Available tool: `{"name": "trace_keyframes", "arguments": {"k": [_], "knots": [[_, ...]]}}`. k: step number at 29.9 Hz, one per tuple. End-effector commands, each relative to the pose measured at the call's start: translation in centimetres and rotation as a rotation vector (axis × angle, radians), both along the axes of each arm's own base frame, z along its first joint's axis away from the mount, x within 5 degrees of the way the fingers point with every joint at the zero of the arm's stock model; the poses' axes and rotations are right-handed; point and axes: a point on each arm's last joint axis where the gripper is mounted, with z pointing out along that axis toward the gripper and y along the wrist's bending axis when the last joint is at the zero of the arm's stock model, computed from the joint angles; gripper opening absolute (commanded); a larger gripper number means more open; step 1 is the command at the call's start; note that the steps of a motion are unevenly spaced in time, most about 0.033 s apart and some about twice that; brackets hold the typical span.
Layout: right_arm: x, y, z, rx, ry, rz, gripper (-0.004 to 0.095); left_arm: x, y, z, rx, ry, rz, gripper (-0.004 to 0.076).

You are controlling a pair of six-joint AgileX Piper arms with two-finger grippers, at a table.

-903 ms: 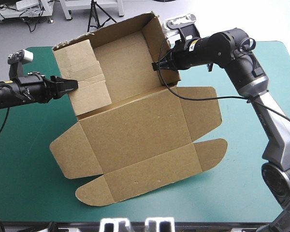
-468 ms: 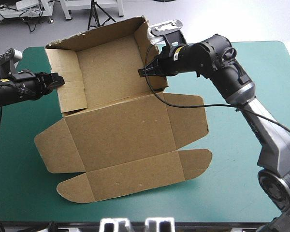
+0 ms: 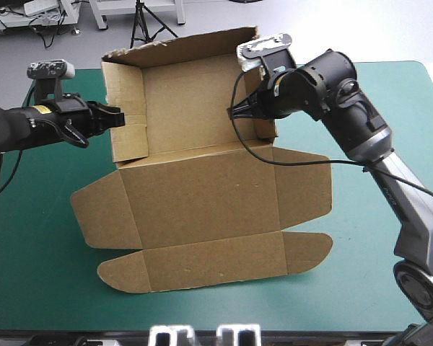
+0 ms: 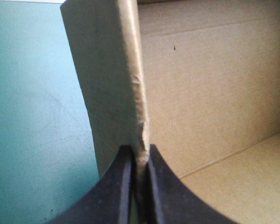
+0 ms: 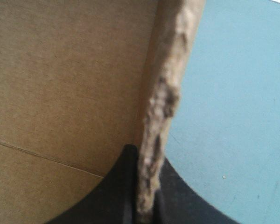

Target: Fold the box

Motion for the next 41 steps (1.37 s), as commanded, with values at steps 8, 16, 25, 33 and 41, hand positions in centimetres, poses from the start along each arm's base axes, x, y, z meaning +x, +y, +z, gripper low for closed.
{"name": "trace_keyframes", "arguments": {"k": [8, 16, 25, 33, 41], "knots": [[1.1, -5.3, 1.0, 0.110, 0.062, -0.050, -0.0017, 2.3, -5.0, -0.1, 0.094, 0.027, -0.016, -0.0008], [4.2, -7.5, -5.4, 0.055, 0.247, -0.106, -0.0017, 7.5, -6.5, -6.6, 0.162, 0.246, 0.001, -0.0008], [7.7, -5.5, -12.8, 0.081, 0.408, -0.055, -0.0017, 10.4, -6.8, -10.9, 0.235, 0.331, 0.039, -0.0008], [9.6, -4.2, -16.3, 0.109, 0.461, -0.013, -0.0017, 12.0, -7.2, -11.4, 0.245, 0.326, 0.040, -0.0008], [9.7, -4.3, -16.6, 0.049, 0.436, 0.048, 0.0034, 13.3, -7.7, -11.5, 0.270, 0.389, 0.023, -0.0002]]}}
